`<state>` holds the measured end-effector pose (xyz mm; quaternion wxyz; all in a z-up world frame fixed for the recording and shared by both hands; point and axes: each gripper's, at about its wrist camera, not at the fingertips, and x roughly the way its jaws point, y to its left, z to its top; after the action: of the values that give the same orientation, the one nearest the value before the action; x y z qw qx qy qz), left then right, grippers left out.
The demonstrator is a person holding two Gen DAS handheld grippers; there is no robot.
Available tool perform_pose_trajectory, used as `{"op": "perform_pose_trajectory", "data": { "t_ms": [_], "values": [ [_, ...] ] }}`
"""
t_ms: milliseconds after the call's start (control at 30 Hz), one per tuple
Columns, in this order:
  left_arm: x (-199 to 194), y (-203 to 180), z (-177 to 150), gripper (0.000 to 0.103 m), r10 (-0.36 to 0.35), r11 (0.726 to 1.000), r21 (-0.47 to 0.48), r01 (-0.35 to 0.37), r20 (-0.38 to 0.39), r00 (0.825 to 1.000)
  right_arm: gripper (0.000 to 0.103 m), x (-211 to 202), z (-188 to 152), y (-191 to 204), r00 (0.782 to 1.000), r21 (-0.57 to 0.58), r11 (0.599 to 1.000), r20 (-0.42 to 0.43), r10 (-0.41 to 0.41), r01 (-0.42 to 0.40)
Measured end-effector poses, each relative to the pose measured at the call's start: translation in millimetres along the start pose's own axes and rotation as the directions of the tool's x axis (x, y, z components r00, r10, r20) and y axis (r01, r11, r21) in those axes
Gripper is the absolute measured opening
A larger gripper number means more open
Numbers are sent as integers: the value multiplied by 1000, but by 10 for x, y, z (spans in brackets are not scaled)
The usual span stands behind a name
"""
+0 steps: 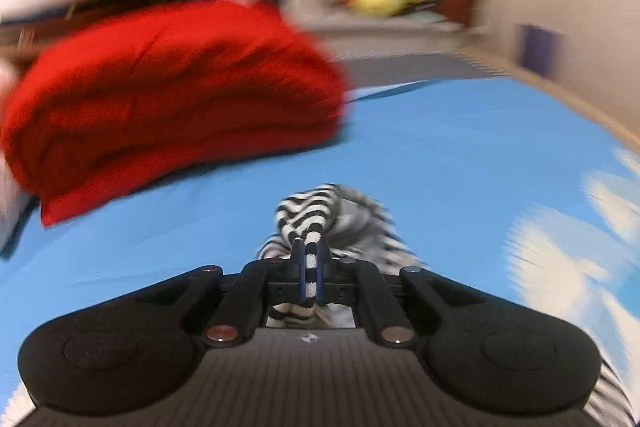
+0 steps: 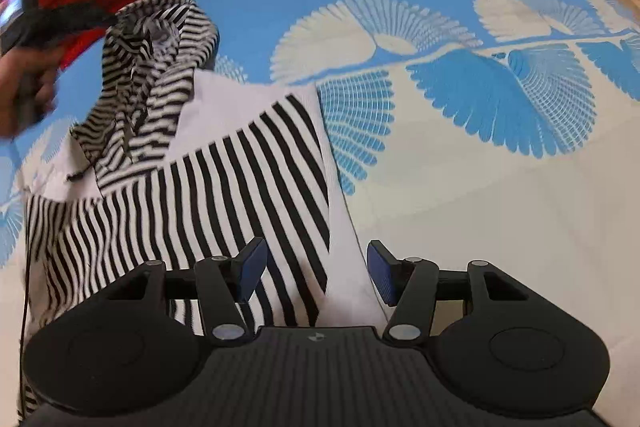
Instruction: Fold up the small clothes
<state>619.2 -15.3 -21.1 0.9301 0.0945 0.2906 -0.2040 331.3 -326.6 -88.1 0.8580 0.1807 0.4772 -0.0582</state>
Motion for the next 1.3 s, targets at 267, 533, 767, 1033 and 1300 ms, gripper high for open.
{"op": "perform_pose_trajectory", "data": {
  "t_ms": [267, 533, 767, 1033, 1300],
  "values": [
    [-2865, -938, -1383, 5, -239, 965, 105, 240, -28, 971, 41, -431, 131, -151, 985, 161, 983, 164, 55, -82],
    [-3314, -709, -1651, 23, -152, 924, -356, 138, -10, 988, 42, -273, 83, -105, 980, 183, 965, 102, 169, -185],
    [-2120, -451, -1928, 35, -75, 753, -619, -224, -420, 905, 49, 170, -98, 225, 974, 123, 973, -91, 209, -197],
    [-1716, -463, -2125, 35, -104, 740, -614, -275, -508, 855, 47, 545, -348, 553, 980, 15, 993, -162, 119, -118],
    [-2079, -220, -1870, 2, -31, 744, -635, -211, -347, 937, 0, 53, -124, 479, 958, 44, 959, 83, 276, -280]
  ]
}}
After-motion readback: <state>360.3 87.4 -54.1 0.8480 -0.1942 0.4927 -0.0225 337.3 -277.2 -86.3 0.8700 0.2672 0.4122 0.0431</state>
